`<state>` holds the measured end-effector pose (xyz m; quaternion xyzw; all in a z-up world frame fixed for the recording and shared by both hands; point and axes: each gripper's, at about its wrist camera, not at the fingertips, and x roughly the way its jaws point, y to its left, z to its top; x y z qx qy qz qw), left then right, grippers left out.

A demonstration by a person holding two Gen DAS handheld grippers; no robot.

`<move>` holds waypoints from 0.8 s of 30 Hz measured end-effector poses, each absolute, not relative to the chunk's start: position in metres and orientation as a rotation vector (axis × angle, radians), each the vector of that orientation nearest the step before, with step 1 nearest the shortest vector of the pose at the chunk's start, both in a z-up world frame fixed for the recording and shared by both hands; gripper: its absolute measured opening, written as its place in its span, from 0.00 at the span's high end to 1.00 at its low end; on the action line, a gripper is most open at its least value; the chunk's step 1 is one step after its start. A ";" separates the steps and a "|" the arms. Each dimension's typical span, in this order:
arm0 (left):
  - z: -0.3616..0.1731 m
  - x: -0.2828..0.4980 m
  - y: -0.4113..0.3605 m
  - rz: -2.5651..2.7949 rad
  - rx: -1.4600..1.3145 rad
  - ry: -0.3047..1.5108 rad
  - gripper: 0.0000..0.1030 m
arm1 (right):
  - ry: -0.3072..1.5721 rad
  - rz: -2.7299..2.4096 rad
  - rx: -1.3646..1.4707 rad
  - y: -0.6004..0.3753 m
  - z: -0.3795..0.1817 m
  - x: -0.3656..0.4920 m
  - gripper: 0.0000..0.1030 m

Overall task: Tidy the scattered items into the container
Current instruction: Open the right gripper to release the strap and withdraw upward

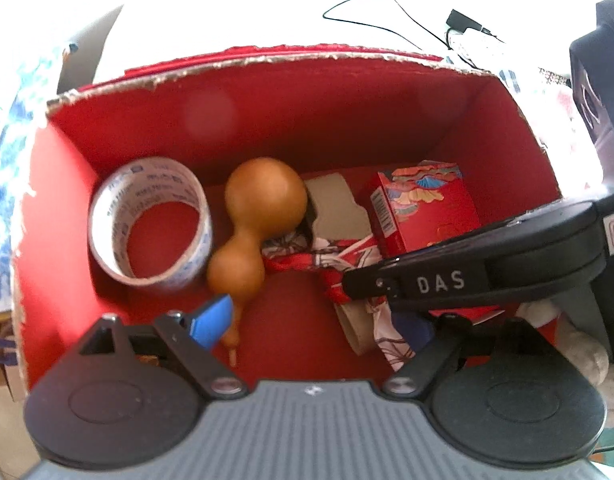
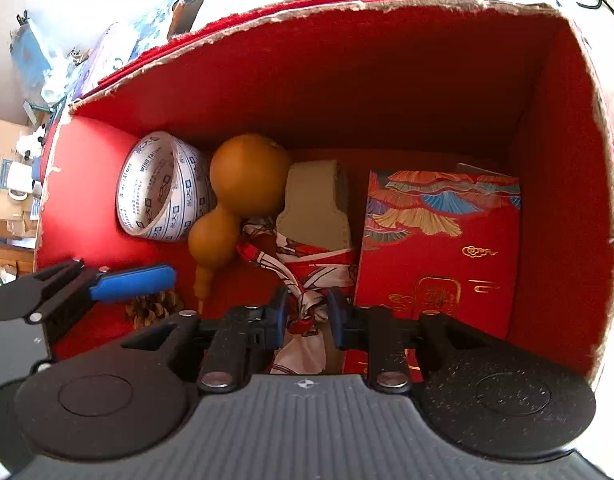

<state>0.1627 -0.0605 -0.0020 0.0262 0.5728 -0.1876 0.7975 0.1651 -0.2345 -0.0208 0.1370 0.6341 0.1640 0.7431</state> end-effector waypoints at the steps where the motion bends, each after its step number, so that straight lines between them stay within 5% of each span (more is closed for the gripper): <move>1: -0.002 0.162 -0.061 -0.400 0.064 1.228 0.16 | 1.390 0.366 0.316 -0.236 -0.021 0.164 0.72; 24: 0.013 0.145 -0.064 -0.251 0.235 1.123 0.13 | 1.428 0.376 0.505 -0.239 -0.032 0.157 0.69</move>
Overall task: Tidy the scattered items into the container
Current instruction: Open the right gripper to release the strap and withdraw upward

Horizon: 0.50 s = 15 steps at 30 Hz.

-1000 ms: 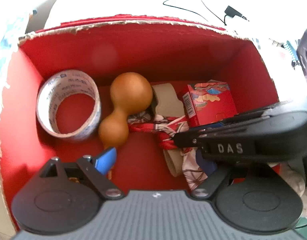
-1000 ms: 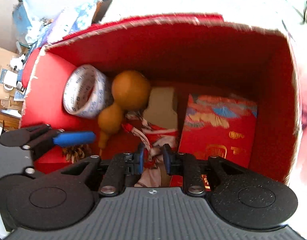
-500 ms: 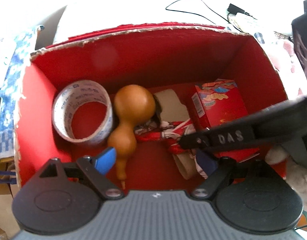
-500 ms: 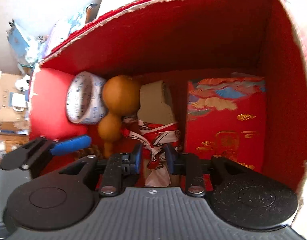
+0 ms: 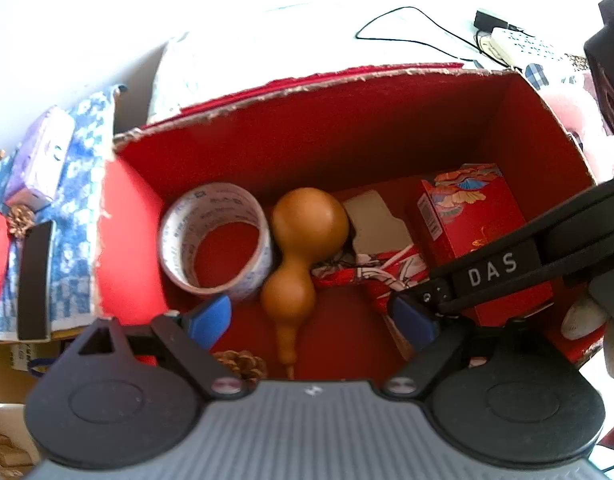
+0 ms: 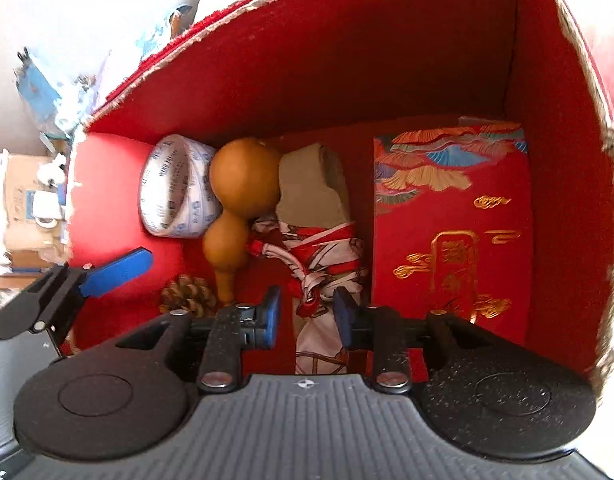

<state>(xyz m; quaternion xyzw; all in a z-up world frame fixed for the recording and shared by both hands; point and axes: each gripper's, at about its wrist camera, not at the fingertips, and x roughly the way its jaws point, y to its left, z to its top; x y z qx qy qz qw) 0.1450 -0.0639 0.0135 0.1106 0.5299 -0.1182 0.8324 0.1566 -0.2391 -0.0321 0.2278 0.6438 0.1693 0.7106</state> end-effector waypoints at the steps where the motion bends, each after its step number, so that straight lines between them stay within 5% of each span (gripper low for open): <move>1: 0.015 0.144 -0.064 -0.244 0.240 1.118 0.13 | 1.431 0.379 0.525 -0.239 -0.034 0.156 0.69; 15: 0.026 0.138 -0.054 -0.135 0.209 1.066 0.12 | 1.171 0.267 0.367 -0.234 0.015 0.139 0.69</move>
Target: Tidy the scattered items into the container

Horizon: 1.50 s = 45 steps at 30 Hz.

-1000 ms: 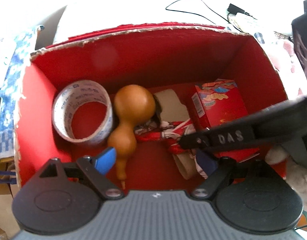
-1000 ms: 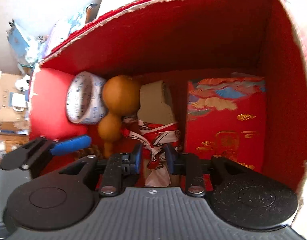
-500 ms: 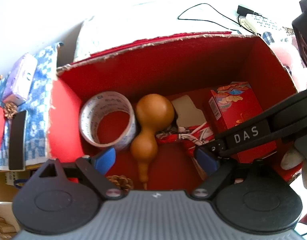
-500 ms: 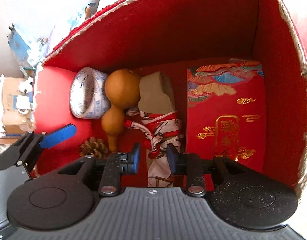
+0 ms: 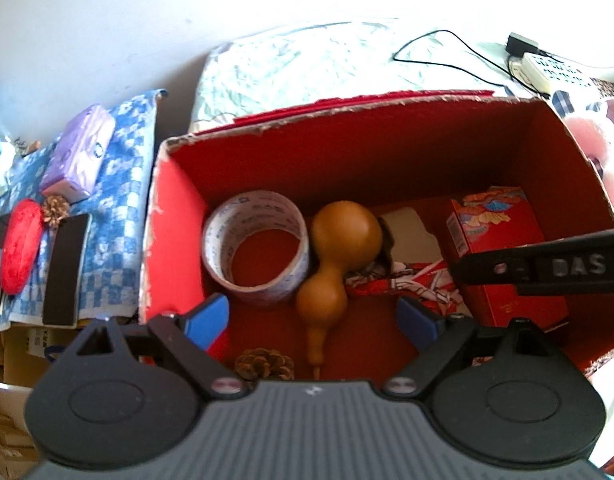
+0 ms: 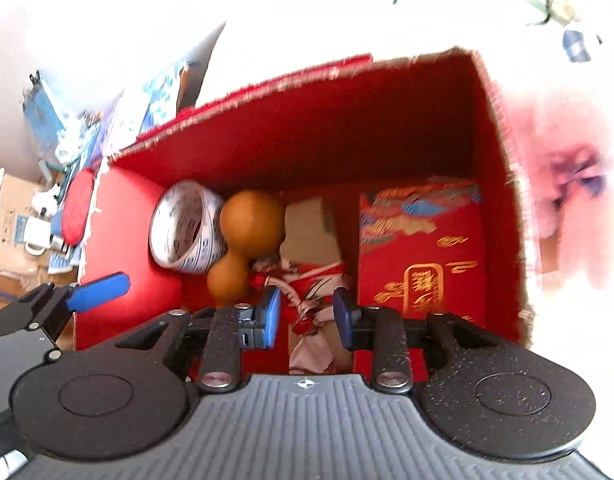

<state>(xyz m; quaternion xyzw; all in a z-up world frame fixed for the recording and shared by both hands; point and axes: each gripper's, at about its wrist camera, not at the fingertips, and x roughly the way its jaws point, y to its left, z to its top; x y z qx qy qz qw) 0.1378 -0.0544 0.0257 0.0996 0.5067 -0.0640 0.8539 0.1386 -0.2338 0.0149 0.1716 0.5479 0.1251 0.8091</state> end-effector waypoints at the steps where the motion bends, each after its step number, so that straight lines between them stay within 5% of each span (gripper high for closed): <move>1: 0.026 0.137 -0.054 -0.127 0.210 1.061 0.12 | 1.147 0.254 0.352 -0.236 0.019 0.135 0.68; 15: 0.035 0.124 -0.060 -0.006 0.187 0.983 0.09 | 0.999 0.161 0.261 -0.222 0.025 0.114 0.63; 17: 0.036 0.123 -0.060 0.014 0.180 0.972 0.09 | 0.982 0.138 0.248 -0.220 0.026 0.111 0.49; 19: 0.038 0.122 -0.059 0.031 0.169 0.967 0.09 | 0.960 0.120 0.253 -0.221 0.026 0.109 0.46; 45: 0.047 0.105 -0.055 0.010 0.091 1.006 0.03 | 0.951 0.163 0.289 -0.224 0.031 0.088 0.47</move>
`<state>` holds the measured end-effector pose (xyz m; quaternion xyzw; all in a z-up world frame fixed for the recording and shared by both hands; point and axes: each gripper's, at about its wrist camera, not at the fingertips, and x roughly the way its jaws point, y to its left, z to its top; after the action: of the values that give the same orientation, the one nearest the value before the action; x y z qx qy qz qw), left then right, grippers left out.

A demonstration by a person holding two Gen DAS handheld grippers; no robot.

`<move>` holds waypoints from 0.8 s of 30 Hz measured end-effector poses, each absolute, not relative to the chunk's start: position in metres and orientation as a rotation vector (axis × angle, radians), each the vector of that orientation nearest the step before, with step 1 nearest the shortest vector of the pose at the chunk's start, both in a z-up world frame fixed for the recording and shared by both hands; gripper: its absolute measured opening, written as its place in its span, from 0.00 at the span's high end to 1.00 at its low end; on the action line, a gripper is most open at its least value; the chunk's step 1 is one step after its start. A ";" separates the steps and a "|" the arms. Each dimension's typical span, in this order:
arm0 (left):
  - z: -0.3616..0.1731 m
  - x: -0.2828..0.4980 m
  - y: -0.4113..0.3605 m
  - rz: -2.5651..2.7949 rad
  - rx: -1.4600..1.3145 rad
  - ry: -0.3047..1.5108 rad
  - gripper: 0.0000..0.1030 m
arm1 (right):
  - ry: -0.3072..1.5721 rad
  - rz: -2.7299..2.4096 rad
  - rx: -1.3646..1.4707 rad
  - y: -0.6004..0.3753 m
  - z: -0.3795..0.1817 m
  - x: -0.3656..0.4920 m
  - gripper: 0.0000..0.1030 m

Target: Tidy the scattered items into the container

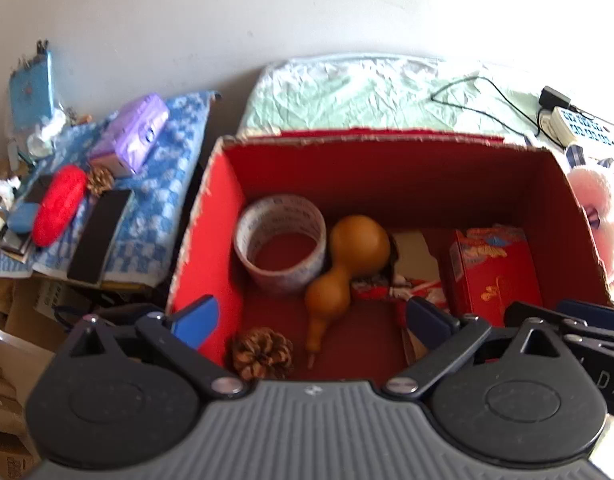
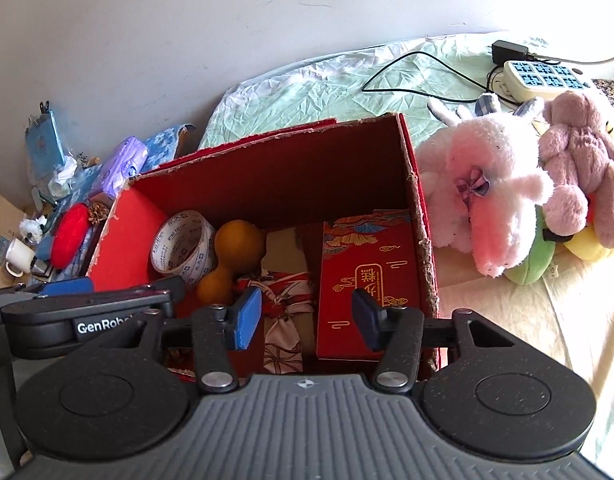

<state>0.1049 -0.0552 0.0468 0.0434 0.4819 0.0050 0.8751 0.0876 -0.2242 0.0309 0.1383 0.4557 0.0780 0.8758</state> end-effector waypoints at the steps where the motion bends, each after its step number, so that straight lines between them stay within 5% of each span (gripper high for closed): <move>1: 0.046 0.106 -0.055 0.008 0.088 1.016 0.03 | 0.956 0.157 0.288 -0.224 0.031 0.088 0.47; 15: 0.041 0.102 -0.056 -0.002 0.105 1.009 0.04 | 0.950 0.125 0.261 -0.215 0.022 0.086 0.47; 24: 0.031 0.100 -0.066 -0.028 0.133 1.022 0.03 | 0.923 0.099 0.240 -0.217 0.020 0.080 0.62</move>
<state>0.1000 -0.0662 0.0314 0.0635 0.4886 -0.0132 0.8701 0.0796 -0.2166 0.0196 0.1156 0.4440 0.0474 0.8873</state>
